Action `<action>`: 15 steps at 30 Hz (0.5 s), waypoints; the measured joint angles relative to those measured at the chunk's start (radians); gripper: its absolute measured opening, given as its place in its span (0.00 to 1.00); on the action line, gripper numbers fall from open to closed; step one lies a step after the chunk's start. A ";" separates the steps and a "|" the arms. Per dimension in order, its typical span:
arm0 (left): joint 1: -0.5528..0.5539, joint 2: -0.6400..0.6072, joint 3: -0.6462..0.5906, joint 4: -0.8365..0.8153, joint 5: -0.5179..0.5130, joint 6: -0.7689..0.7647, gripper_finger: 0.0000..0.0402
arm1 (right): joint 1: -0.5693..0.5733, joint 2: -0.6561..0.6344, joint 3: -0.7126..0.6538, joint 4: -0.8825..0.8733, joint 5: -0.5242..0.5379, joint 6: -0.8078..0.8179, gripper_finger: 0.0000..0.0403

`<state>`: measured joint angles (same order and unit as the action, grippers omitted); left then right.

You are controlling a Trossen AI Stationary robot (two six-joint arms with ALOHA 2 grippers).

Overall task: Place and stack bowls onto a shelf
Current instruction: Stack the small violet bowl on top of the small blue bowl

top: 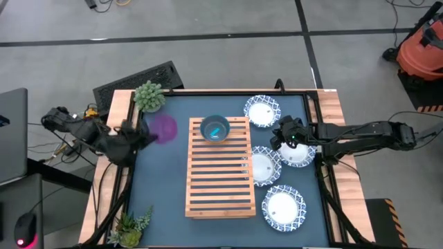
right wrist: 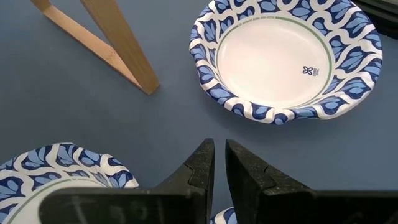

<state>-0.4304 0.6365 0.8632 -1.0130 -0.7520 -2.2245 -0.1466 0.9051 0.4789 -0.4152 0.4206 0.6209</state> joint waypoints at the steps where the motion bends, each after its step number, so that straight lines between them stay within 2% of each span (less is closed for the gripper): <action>1: 0.018 0.008 0.022 0.021 -0.040 0.028 0.00 | 0.000 0.000 0.000 0.000 0.000 0.000 0.17; 4: 0.091 0.050 0.090 0.100 -0.104 0.164 0.00 | 0.000 0.000 0.000 0.000 0.004 0.000 0.17; 7: 0.180 0.114 0.160 0.206 -0.088 0.351 0.00 | 0.000 0.000 0.000 0.000 0.009 0.000 0.17; 10: 0.277 0.194 0.253 0.285 0.012 0.542 0.00 | 0.000 0.000 0.000 0.000 0.009 0.000 0.17; 15: 0.455 0.346 0.455 0.291 0.255 0.812 0.00 | 0.000 0.000 0.000 0.000 0.009 0.000 0.17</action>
<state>0.0246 0.9827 1.3185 -0.7223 -0.4968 -1.4129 -0.1463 0.9051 0.4789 -0.4149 0.4291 0.6209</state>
